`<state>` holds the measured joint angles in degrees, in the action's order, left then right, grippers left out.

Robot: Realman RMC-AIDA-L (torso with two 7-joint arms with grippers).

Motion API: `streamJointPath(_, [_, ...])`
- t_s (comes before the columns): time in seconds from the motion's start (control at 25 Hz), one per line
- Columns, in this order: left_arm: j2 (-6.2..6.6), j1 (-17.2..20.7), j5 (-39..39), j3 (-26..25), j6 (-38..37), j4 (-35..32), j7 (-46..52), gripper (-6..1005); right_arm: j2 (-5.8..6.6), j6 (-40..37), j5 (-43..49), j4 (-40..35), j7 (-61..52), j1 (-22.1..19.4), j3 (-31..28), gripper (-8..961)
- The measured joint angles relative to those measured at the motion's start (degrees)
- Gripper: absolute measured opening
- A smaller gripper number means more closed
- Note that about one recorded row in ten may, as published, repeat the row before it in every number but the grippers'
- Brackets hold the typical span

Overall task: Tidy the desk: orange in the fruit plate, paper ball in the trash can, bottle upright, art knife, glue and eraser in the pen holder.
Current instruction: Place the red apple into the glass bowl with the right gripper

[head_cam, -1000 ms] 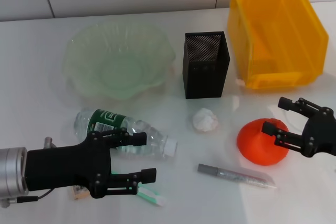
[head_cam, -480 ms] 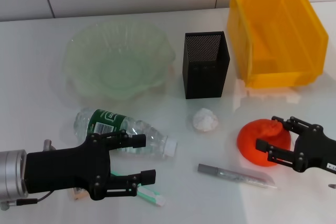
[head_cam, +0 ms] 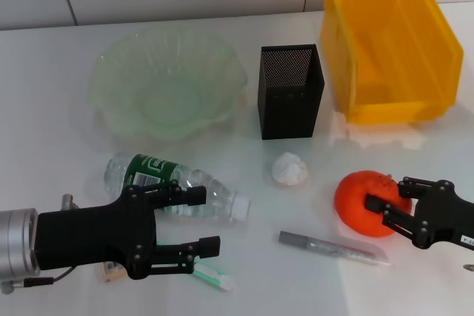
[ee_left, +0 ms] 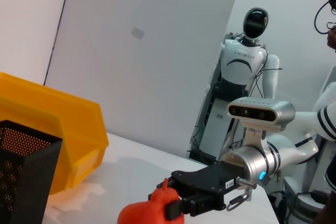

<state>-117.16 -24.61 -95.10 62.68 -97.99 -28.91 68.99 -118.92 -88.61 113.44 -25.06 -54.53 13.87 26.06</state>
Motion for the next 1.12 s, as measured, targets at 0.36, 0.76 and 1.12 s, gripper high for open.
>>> streamJointPath(0.36, [0.00, 0.07, 0.00, -0.02, 0.07, 0.00, 0.00, 797, 0.06, -14.05, -0.34, -2.68, -0.14, -0.48, -7.53, 270])
streamJointPath(0.76, [-0.08, 0.27, 0.00, -0.01, 0.09, 0.00, 0.00, 796, -0.14, -22.78, -5.56, -4.77, -0.55, 7.63, -10.37, 119])
streamJointPath(1.12, [-0.17, 0.33, 0.00, -0.01, 0.08, 0.00, 0.00, 796, -0.19, -7.59, -5.62, -1.84, -0.74, 28.02, -6.73, 76])
